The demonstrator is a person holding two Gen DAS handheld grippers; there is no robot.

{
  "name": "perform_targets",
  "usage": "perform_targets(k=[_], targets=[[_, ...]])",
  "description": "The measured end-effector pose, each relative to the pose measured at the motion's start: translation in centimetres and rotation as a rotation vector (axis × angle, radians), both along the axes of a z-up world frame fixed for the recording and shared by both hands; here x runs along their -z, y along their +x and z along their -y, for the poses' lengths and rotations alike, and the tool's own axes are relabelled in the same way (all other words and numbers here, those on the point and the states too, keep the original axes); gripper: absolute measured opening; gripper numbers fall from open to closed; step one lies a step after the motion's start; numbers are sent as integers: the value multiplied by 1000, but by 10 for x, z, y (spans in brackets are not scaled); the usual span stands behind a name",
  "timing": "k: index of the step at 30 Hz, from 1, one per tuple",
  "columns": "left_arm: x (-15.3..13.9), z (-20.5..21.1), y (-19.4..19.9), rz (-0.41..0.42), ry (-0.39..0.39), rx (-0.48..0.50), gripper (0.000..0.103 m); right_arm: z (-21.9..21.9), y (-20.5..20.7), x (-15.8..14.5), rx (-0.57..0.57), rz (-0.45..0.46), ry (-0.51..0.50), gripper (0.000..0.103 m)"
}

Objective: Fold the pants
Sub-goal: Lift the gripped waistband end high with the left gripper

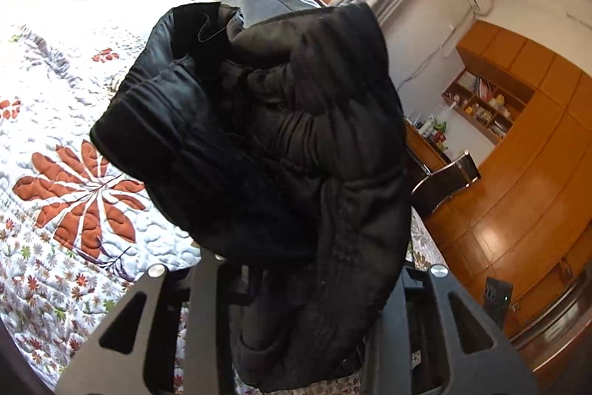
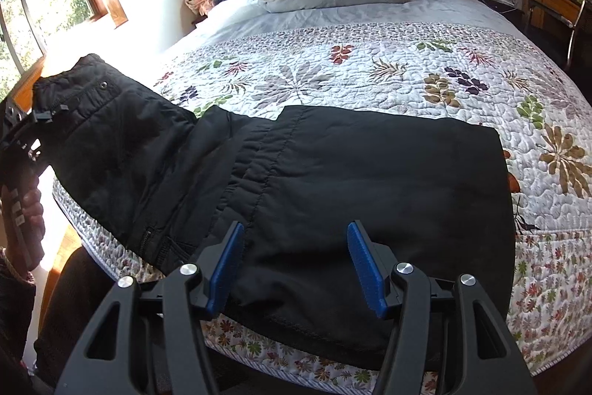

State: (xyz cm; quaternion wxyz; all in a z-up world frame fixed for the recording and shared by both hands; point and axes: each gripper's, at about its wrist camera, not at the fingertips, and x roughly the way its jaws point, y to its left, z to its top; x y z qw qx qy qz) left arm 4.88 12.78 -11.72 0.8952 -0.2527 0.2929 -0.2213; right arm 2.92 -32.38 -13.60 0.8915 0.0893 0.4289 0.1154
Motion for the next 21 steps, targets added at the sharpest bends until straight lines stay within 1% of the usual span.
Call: perform_targets(k=[7,11,14,16,17,18,21], targets=[[-11,61,-4,26,130,99,35,38,-3,-7,88,25,123,59],[-11,89,-5,35,187,150,46,54,-5,-9,117,38,179,59],[-8,110,-6,35,227,183,51,63,-5,-10,133,46,224,61],[-3,123,-6,32,250,204,58,67,-4,-10,138,49,245,63],[0,130,-5,23,260,214,65,67,-3,-10,138,49,248,64],[2,139,-5,10,267,227,69,68,-2,-9,140,49,249,66],[15,156,-3,-27,283,267,84,69,-1,-7,137,45,270,66]])
